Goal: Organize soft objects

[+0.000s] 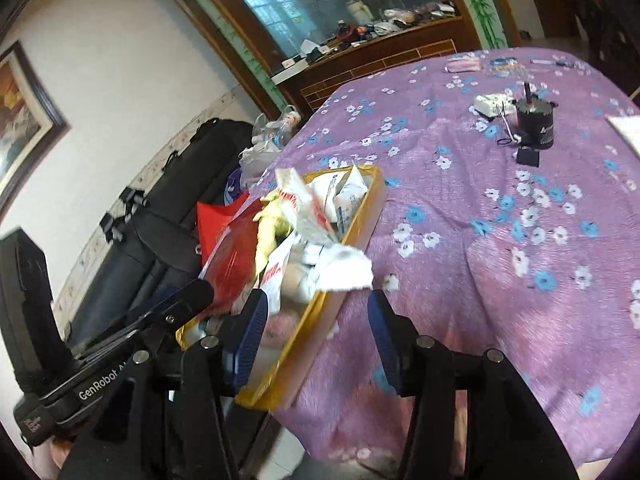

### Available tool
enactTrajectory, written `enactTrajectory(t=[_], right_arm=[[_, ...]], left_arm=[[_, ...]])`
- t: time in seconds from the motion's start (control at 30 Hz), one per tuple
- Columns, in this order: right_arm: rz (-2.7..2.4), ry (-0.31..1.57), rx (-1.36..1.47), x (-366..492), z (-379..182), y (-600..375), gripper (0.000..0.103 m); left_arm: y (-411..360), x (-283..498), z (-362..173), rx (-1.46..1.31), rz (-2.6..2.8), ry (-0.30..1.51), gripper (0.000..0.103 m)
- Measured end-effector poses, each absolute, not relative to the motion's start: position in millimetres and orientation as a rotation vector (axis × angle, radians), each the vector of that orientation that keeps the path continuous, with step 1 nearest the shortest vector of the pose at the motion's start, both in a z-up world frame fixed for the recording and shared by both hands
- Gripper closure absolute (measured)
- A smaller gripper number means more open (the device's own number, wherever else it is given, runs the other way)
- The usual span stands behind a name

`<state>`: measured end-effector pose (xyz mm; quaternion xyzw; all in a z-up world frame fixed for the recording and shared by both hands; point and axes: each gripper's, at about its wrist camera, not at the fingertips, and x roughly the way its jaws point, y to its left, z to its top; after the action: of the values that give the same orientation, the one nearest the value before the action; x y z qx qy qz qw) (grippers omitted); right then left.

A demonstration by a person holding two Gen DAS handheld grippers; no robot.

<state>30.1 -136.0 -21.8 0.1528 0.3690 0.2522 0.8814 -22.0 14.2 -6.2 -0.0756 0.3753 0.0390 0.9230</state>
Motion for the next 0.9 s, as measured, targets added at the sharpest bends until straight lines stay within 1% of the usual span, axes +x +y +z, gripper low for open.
enactTrajectory(t=[0.03,0.1,0.13,0.17,0.4,0.67,0.9], right_arm=[[0.534,0.761,0.309,24,-20,-136,0.051],[0.547,0.746,0.299,11,-16,-135,0.046],[0.553,0.742,0.294,6,-14,-133,0.042],[0.556,0.738,0.287,1,-12,-130,0.041],[0.585,0.701,0.196,-30,0,-116,0.04],[0.549,0.684,0.187,-35,1,-118,0.04],[0.554,0.721,0.2,-28,-8,-116,0.04]], left_arm=[[13,-26,-5,-0.152,0.08,0.784,0.038],[13,-34,-2,-0.148,0.1,0.802,0.038],[14,-40,0,-0.148,0.12,0.797,0.038],[15,-46,3,-0.158,0.14,0.788,0.038],[6,-73,20,-0.077,0.231,0.701,0.038],[8,-73,14,-0.07,0.241,0.732,0.038],[11,-67,6,-0.074,0.265,0.759,0.038]])
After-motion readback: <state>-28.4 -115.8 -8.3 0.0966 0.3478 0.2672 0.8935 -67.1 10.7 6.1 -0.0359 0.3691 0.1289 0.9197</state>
